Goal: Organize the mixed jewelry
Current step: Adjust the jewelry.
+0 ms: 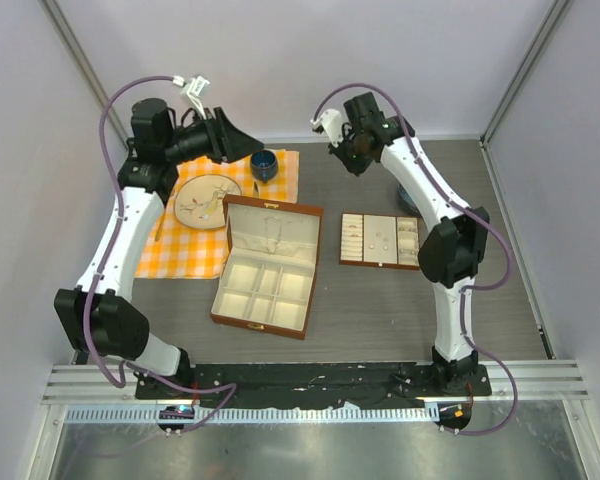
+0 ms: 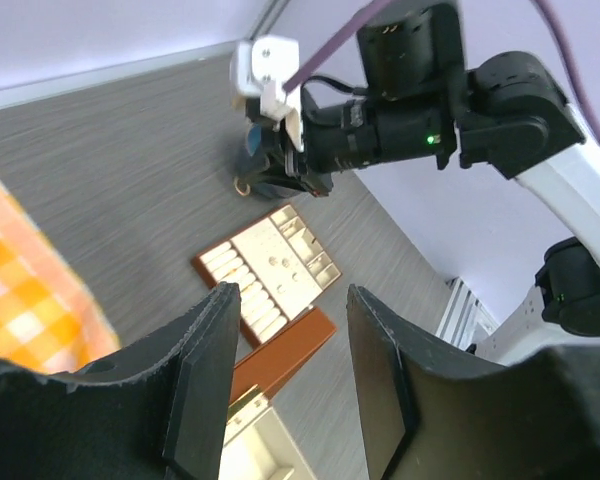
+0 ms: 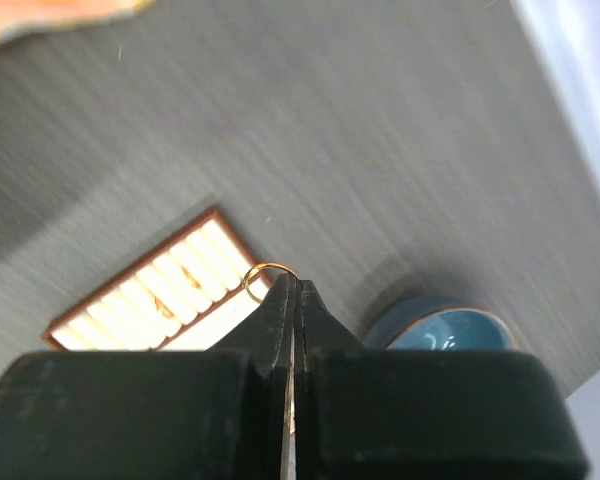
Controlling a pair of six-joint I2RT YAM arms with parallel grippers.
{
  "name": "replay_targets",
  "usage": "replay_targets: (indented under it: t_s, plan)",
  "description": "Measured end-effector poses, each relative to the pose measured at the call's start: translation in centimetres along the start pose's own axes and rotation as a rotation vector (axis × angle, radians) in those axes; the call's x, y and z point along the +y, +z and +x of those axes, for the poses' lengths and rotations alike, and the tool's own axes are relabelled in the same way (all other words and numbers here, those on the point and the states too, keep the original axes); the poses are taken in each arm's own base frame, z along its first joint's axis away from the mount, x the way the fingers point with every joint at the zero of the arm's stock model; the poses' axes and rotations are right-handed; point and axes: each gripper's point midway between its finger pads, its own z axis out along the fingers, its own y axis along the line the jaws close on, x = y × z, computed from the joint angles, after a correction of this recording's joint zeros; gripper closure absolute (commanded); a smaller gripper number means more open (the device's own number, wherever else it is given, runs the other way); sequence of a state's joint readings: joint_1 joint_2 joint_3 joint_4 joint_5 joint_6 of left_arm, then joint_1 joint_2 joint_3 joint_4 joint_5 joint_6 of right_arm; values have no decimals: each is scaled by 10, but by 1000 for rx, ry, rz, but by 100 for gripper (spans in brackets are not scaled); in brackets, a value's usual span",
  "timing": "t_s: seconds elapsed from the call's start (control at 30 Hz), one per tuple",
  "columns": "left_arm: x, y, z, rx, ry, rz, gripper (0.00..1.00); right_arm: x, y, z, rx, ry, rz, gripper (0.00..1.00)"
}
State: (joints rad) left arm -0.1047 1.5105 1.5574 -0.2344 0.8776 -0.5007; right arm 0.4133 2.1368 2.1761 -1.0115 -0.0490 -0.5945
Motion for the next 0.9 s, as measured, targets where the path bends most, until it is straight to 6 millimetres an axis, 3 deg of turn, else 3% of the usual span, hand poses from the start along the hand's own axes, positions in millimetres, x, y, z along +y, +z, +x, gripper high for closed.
replay_targets:
  t_s: [0.2, 0.3, 0.4, 0.5, 0.6, 0.9]
  plan:
    - [-34, 29, 10, -17, -22, 57, 52, -17, -61, -69, -238, 103, 133, 99]
    - [-40, 40, 13, -28, -46, 45, 54, 0, -87, -106, -353, 123, 146, 99]
    - [-37, 50, 17, -40, -53, 2, 55, 28, -100, -132, -421, 131, 118, 99]
    - [-33, 58, 22, -50, -54, -41, 57, 52, -105, -148, -458, 146, 80, 99]
    - [-26, 61, 27, -54, -56, -78, 58, 62, -106, -154, -477, 176, 48, 99]
    - [2, 61, 39, -60, -26, -176, 58, 49, -128, -163, -552, 273, 53, 99]
